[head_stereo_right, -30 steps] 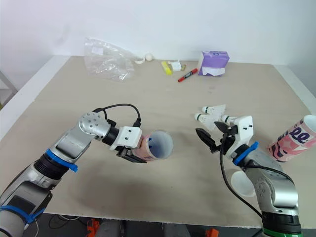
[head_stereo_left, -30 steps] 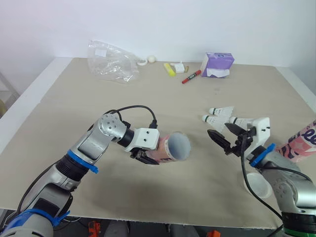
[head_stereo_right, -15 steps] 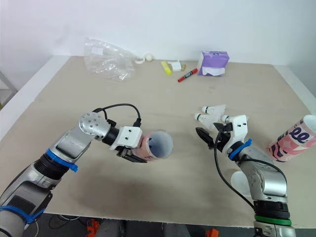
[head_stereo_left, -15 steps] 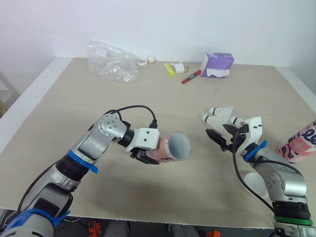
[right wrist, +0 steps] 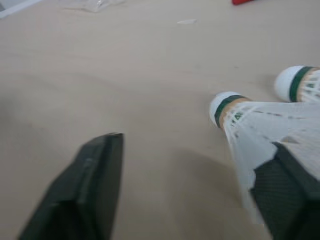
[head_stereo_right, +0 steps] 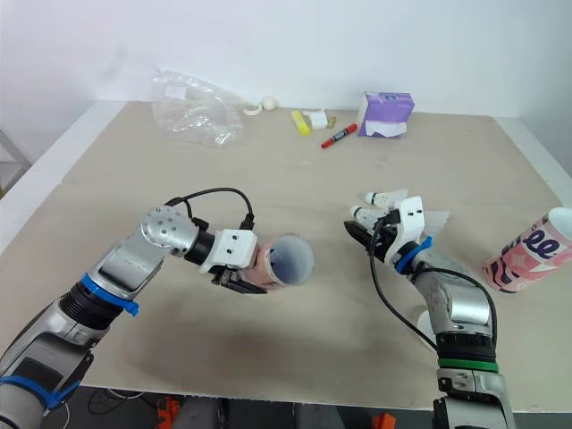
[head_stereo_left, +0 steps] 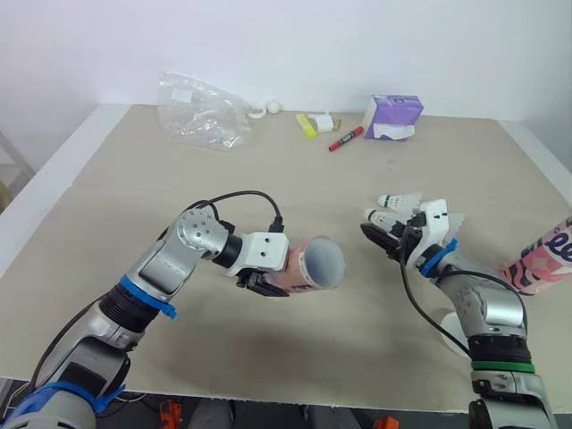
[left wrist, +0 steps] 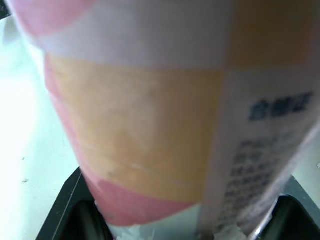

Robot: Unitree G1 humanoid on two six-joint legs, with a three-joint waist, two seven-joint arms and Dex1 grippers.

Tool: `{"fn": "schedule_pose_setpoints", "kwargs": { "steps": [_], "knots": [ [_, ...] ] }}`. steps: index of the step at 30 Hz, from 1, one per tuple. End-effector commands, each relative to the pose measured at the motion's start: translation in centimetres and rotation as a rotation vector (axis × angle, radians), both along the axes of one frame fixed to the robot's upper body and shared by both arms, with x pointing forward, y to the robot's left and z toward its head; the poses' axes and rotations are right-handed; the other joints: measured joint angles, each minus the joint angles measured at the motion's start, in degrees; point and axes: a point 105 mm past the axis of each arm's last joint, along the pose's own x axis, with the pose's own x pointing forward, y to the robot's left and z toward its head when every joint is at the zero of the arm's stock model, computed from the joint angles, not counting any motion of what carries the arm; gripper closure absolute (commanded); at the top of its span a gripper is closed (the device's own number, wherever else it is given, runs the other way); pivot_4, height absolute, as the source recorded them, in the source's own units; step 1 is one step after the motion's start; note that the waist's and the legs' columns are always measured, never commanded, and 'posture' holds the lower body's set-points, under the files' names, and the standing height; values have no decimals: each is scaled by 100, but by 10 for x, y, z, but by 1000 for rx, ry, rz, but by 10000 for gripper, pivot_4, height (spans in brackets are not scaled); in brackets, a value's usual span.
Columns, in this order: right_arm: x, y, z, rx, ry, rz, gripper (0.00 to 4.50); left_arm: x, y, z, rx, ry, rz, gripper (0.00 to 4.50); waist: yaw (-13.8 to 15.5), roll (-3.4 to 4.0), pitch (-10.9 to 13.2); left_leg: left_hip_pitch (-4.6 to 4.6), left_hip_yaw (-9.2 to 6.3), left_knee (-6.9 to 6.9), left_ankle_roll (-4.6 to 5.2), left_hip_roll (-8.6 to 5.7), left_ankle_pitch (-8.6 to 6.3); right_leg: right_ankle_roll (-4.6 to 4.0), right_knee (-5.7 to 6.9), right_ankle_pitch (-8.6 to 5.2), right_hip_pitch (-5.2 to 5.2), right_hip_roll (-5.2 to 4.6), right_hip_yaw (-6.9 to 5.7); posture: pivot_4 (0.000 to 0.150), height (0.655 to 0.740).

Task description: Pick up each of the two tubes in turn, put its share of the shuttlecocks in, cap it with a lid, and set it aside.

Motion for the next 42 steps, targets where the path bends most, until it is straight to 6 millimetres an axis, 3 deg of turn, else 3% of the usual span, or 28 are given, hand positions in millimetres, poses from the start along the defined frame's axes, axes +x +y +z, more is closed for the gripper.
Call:
{"fn": "schedule_pose_setpoints", "kwargs": {
  "steps": [1, 2, 3, 4, 7, 10, 16, 17, 20, 26, 37, 42],
  "knots": [
    [4, -3, 14, 1, -59, -16, 35164, 3, 2, -3, 7, -18, 34, 17703, 0, 0, 0, -1, 0, 0, 0, 0, 0, 0, -1, -1, 0, 0, 0, 1500, 7400],
    [5, -3, 14, 1, -61, -17, 35768, 3, 2, -3, 7, -18, 35, 17703, -1, 0, 0, -1, 0, 0, 0, 0, 0, 1, -1, -1, 0, 0, 0, 1500, 7400],
    [5, -3, 14, 1, -63, -19, 41767, 3, 2, -3, 7, -18, 37, 17703, -1, 0, 0, -1, 0, 0, 0, 0, 0, 1, 0, -1, 0, 0, 0, 1500, 7400],
    [5, -3, 14, 3, -65, -20, 44392, 3, 2, -4, 7, -17, 38, 17703, -1, 0, 0, -1, 0, 0, 0, 0, 0, 1, -1, -1, 0, 0, 0, 1500, 7400],
    [2, -2, 18, -4, -89, -17, 44392, 3, 2, -5, 6, -15, 36, 17703, -1, 0, 0, -1, 0, 0, 0, 0, 0, 1, 0, -1, 0, 0, 0, 1500, 7400],
    [-10, 2, 35, -54, -155, 23, 44392, 2, 2, -5, 4, -10, 36, 17703, 5, 1, 0, -1, 0, 0, 0, 0, 0, 0, 0, -1, 0, 0, 0, 1500, 7400],
    [-54, 9, 94, -305, -390, 180, 44392, 3, 3, -6, 4, 0, 42, 17703, 21, 11, 4, -8, -1, -2, 0, -3, 0, 4, -3, -6, -3, -1, 1, 1500, 7400],
    [-72, 13, 113, -426, -477, 272, 44392, 4, 4, -7, 3, 9, 49, 17703, 23, 10, 4, -8, -1, -2, 0, -4, 0, 5, -3, -7, -4, -2, 1, 1500, 7400],
    [-110, 30, 137, -653, -610, 498, 44392, 5, 5, -8, 1, 37, 61, 17703, 8, 16, 6, -6, -1, -4, -1, -5, -1, 6, -5, -10, -4, -4, 1, 1500, 7400],
    [-138, 52, 137, -890, -695, 734, 44392, 9, 8, -9, 12, 80, 82, 17703, -3, -5, 5, 6, 3, 3, -2, 0, 0, 3, -5, -7, 3, -3, 0, 1500, 7400],
    [-139, 88, 121, -947, -766, 895, 44392, 13, 8, -9, 20, 85, 106, 17703, 8, -7, 6, -2, 14, 1, -3, -1, -1, -3, -8, -4, -9, -9, 1, 1500, 7400],
    [-141, 91, 111, -961, -743, 944, 44392, 13, 8, -9, 6, 110, 129, 17703, 7, -7, 6, 0, 14, 1, -3, -1, -1, -3, -7, -4, -9, -9, 1, 1500, 7400]
  ]
}}
